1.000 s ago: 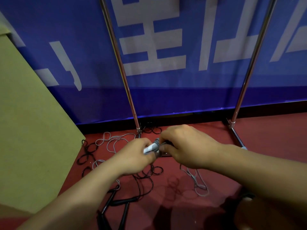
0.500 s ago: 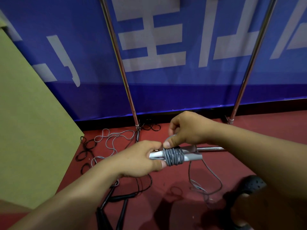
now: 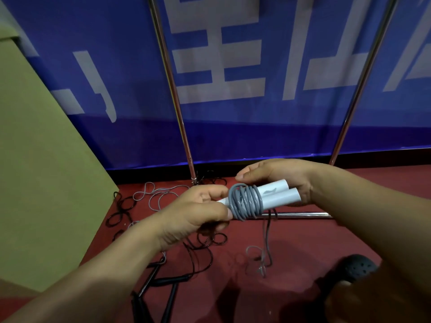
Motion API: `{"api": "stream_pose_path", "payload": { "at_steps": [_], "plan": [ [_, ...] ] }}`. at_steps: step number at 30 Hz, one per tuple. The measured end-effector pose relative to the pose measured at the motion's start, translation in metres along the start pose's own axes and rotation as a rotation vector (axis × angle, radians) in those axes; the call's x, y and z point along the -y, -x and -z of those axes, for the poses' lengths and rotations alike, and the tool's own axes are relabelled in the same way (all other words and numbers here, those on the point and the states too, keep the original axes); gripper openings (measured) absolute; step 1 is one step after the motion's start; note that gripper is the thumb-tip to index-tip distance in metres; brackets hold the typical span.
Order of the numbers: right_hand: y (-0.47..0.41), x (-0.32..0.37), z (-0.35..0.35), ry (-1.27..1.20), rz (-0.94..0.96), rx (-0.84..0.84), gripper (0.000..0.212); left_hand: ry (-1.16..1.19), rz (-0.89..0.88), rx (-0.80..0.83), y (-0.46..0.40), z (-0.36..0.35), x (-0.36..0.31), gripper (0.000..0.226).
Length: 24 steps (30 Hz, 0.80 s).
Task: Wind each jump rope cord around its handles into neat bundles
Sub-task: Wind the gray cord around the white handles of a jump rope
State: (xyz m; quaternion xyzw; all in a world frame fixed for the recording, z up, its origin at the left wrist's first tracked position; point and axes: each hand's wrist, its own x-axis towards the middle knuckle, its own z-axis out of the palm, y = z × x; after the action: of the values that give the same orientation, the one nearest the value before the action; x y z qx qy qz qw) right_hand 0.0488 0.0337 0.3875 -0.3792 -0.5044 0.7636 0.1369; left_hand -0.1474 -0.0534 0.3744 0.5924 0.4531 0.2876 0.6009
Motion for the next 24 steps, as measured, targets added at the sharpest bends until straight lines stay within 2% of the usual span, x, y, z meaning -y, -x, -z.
{"api": "stream_pose_path", "payload": {
  "at_steps": [2,5,8,10,13,18,24],
  "plan": [
    [0.000,-0.003,0.002,0.069,0.041,-0.002,0.008,0.056,-0.025,-0.020,0.000,0.002,0.000,0.066],
    [-0.003,-0.007,-0.003,0.170,0.070,-0.039,0.011,0.164,-0.051,-0.073,0.000,0.004,-0.001,0.058],
    [-0.008,-0.009,-0.006,0.236,-0.013,-0.122,0.015,0.246,-0.057,-0.166,-0.002,0.008,-0.001,0.053],
    [-0.008,-0.009,-0.005,0.309,-0.075,-0.136,0.025,0.280,-0.068,-0.251,-0.004,0.011,-0.001,0.040],
    [-0.006,-0.008,-0.004,0.355,-0.078,-0.151,0.031,0.281,-0.066,-0.365,-0.007,0.016,0.002,0.006],
    [-0.007,-0.007,-0.003,0.368,0.006,-0.163,0.019,0.069,-0.025,-0.525,-0.009,0.019,0.013,0.011],
    [-0.006,-0.012,-0.003,0.696,-0.039,-0.231,0.015,-0.144,-0.027,-0.631,-0.013,0.021,0.020,0.010]
  ]
}}
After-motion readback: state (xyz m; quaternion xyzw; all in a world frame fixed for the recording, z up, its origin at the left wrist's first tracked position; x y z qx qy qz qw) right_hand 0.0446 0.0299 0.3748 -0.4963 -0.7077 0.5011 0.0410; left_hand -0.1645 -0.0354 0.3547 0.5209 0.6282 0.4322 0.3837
